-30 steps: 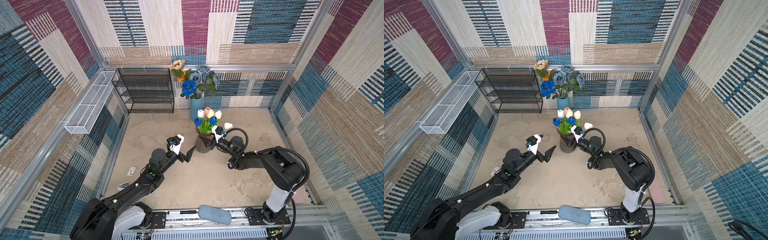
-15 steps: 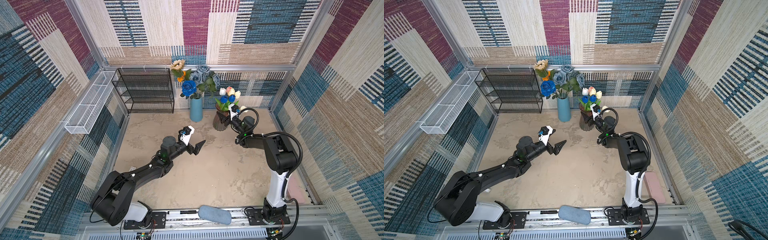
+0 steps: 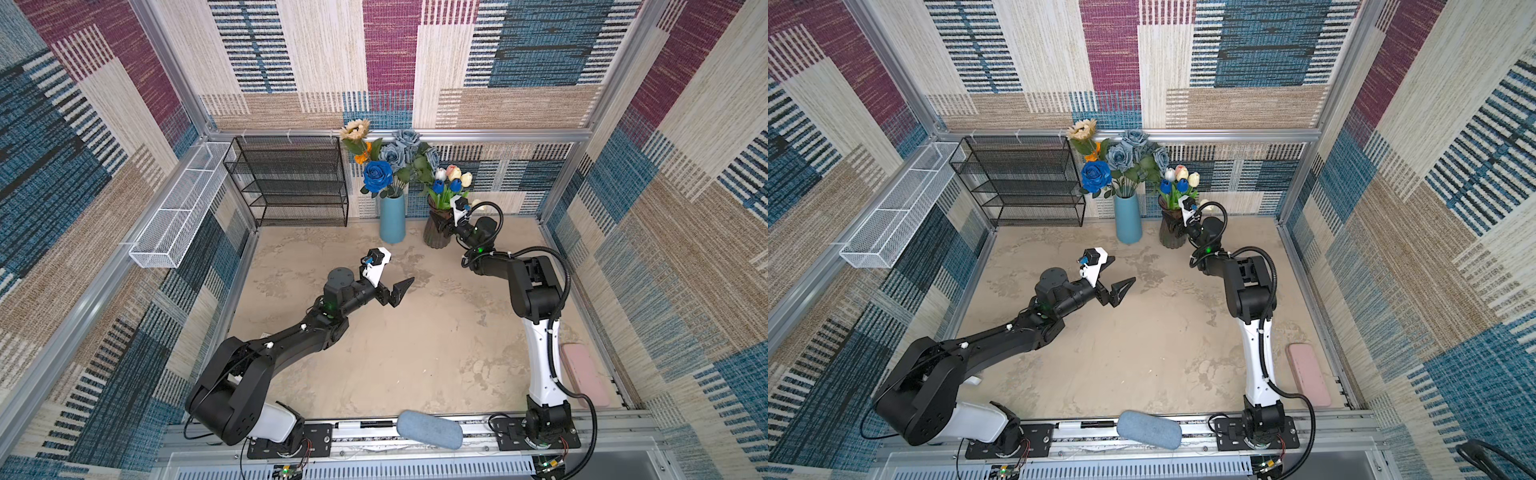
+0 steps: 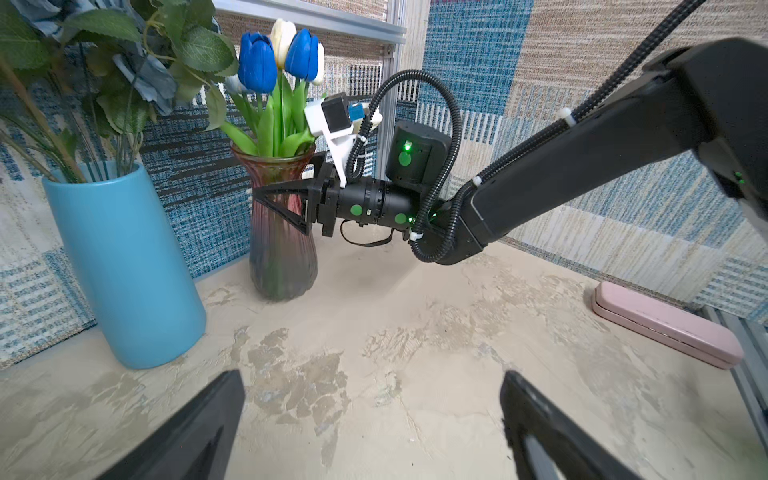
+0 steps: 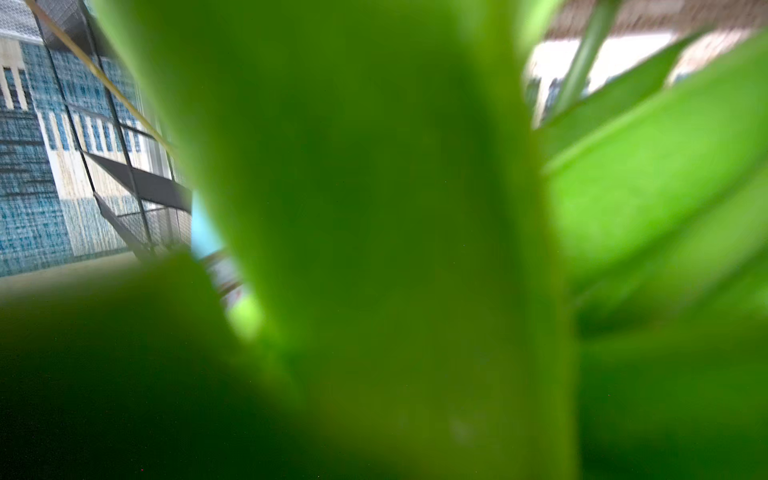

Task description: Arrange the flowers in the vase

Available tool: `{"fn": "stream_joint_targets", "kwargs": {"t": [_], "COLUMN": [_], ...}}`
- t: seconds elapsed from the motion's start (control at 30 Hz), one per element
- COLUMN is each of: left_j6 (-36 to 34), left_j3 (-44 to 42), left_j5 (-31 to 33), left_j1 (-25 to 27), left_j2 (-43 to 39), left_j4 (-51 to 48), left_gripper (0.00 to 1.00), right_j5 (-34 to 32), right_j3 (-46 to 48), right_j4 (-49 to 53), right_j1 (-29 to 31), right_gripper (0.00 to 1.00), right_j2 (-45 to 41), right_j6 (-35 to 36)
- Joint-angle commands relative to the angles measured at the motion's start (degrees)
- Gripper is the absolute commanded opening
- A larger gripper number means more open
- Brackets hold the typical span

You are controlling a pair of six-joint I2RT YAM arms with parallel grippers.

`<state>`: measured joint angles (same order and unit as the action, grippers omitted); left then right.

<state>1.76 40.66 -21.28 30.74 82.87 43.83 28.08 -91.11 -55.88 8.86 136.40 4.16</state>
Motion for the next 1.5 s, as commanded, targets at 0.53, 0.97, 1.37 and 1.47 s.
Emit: {"fn": "stream_joint_targets", "kwargs": {"t": [0.53, 0.97, 1.37, 1.47], "left_j6": [-2.79, -4.95, -5.34, -4.98], "left_j3": [0.15, -0.94, -9.98, -15.35], "left_j5": [3.00, 5.54, 12.98, 25.85], "left_j1": [-0.07, -0.77, -0.86, -0.86], "left_j2": [-3.71, -9.26, -15.69, -17.88], "left_j4": [-4.25, -7.97, -1.30, 4.11], "left_gripper": [0.99, 0.99, 0.99, 0.99], "right_j5": [-0.33, -5.17, -8.02, -9.07], "right_j3": [4.46, 20.08, 44.06, 52.02], "right_j4": [-10.23, -17.46, -26.06, -24.18], "right_j1": [-0.35, -0.44, -0.41, 0.41], "right_gripper": [1.00, 1.00, 1.00, 1.00], "right_j2": [-2.01, -9.66, -24.74, -33.77], "right_j6": [1.81, 1.85, 0.21, -1.04]}}
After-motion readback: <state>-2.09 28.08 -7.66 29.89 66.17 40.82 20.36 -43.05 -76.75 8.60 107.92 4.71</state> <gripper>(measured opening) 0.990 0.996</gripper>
